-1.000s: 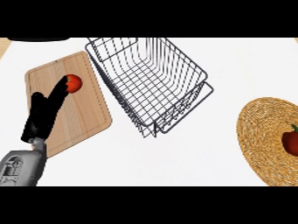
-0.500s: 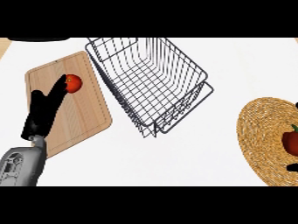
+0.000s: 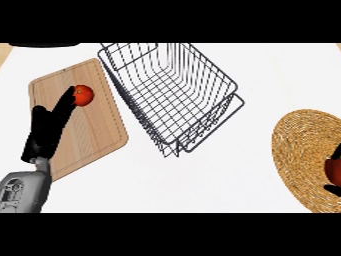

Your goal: Pick the bell pepper from the placemat and place it in the basket

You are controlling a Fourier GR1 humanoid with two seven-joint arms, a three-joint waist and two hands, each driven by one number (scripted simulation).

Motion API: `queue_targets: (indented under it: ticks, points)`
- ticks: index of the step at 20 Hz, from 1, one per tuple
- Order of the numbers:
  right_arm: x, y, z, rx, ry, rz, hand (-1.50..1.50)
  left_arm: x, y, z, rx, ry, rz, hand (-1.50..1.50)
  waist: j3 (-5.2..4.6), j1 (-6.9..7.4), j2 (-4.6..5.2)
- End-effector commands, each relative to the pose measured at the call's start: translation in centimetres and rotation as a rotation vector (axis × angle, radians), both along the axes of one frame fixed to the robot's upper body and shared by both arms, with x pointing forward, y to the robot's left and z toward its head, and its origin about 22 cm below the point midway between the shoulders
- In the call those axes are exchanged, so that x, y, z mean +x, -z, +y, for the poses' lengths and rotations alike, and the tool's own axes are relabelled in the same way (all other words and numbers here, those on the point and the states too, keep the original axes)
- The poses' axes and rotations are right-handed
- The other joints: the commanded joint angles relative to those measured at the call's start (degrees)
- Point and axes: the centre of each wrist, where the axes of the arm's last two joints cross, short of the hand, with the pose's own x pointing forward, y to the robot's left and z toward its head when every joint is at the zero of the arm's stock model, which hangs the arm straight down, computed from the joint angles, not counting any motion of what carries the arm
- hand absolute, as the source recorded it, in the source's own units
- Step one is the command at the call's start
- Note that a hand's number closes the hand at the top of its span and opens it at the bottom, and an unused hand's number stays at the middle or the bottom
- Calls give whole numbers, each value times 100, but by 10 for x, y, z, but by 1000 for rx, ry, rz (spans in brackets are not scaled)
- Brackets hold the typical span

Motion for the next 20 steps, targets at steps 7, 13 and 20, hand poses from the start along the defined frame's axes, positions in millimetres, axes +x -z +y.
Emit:
queue_targets:
  ticks: [7, 13, 20]
  points:
    - [51, -8, 183, -313, -507, -57, 150, 9, 0, -22, 5, 96, -7, 0, -108, 855, 88]
    - [48, -29, 317, -464, -632, -119, 150, 14, -2, -32, 3, 142, 7, 0, -69, 886, 0]
    - [7, -46, 392, -261, -618, -60, 150, 18, 0, -32, -6, 107, 13, 0, 13, 666, 25]
